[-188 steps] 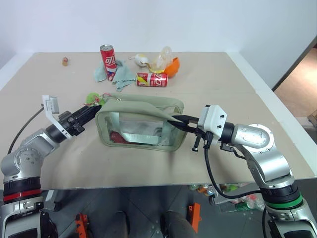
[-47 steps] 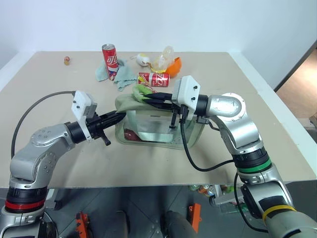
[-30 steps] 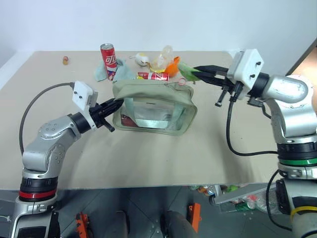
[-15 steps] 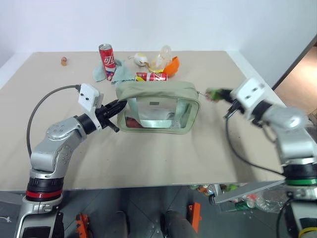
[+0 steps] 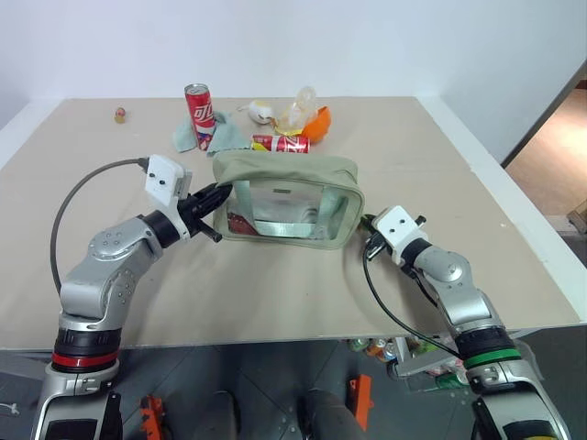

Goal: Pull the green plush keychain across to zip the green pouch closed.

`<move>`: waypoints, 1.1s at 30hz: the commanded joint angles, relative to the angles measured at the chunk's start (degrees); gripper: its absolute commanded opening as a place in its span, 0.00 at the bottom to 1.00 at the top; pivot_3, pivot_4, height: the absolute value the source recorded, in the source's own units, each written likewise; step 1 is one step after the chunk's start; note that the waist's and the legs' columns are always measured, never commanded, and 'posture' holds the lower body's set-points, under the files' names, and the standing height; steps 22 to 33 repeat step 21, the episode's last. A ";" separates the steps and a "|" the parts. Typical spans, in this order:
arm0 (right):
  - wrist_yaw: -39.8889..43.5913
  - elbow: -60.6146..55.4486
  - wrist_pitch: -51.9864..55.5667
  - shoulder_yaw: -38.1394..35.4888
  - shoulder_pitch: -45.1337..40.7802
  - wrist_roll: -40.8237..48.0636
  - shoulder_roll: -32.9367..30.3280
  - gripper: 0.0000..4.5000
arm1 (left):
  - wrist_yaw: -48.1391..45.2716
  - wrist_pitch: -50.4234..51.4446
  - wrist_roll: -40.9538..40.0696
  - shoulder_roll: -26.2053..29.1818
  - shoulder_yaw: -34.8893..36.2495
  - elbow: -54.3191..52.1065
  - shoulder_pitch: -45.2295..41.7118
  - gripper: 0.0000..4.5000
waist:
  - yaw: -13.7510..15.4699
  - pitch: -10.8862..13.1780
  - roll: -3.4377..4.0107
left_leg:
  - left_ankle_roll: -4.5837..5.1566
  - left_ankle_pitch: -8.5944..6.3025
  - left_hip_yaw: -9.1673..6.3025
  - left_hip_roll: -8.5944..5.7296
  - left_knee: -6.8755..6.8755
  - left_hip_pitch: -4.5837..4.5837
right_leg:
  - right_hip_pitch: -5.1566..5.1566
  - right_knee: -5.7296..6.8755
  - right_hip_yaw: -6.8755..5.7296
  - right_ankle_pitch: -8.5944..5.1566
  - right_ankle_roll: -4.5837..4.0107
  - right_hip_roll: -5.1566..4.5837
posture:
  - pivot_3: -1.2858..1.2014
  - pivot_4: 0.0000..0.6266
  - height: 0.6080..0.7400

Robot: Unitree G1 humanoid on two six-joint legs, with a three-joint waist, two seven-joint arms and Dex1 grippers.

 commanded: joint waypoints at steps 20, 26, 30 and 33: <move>15.19 -41.56 26.96 -17.72 14.95 33.44 -10.92 1.00 | -2.86 -1.67 -2.63 11.49 14.07 -8.95 15.38 1.00 | 0.13 0.01 0.03 | 0.03 -0.15 0.01 0.01 -0.15 -0.08 | -0.08 -0.02 -0.01 -0.31 -0.06 -0.07 | 0.52 0.24 1.00; 15.29 -43.08 26.09 -16.51 17.47 32.52 -10.26 1.00 | -2.78 -3.07 -1.39 10.84 13.47 -10.05 17.84 1.00 | 0.13 0.01 0.03 | 0.03 -0.15 -0.04 0.03 -0.13 -0.11 | -0.10 -0.01 -0.07 -0.31 -0.08 -0.05 | 0.52 0.24 1.00; 15.29 -43.08 26.09 -16.51 17.47 32.52 -10.26 1.00 | -2.78 -3.07 -1.39 10.84 13.47 -10.05 17.84 1.00 | 0.13 0.01 0.03 | 0.03 -0.15 -0.04 0.03 -0.13 -0.11 | -0.10 -0.01 -0.07 -0.31 -0.08 -0.05 | 0.52 0.24 1.00; 15.29 -43.08 26.09 -16.51 17.47 32.52 -10.26 1.00 | -2.78 -3.07 -1.39 10.84 13.47 -10.05 17.84 1.00 | 0.13 0.01 0.03 | 0.03 -0.15 -0.04 0.03 -0.13 -0.11 | -0.10 -0.01 -0.07 -0.31 -0.08 -0.05 | 0.52 0.24 1.00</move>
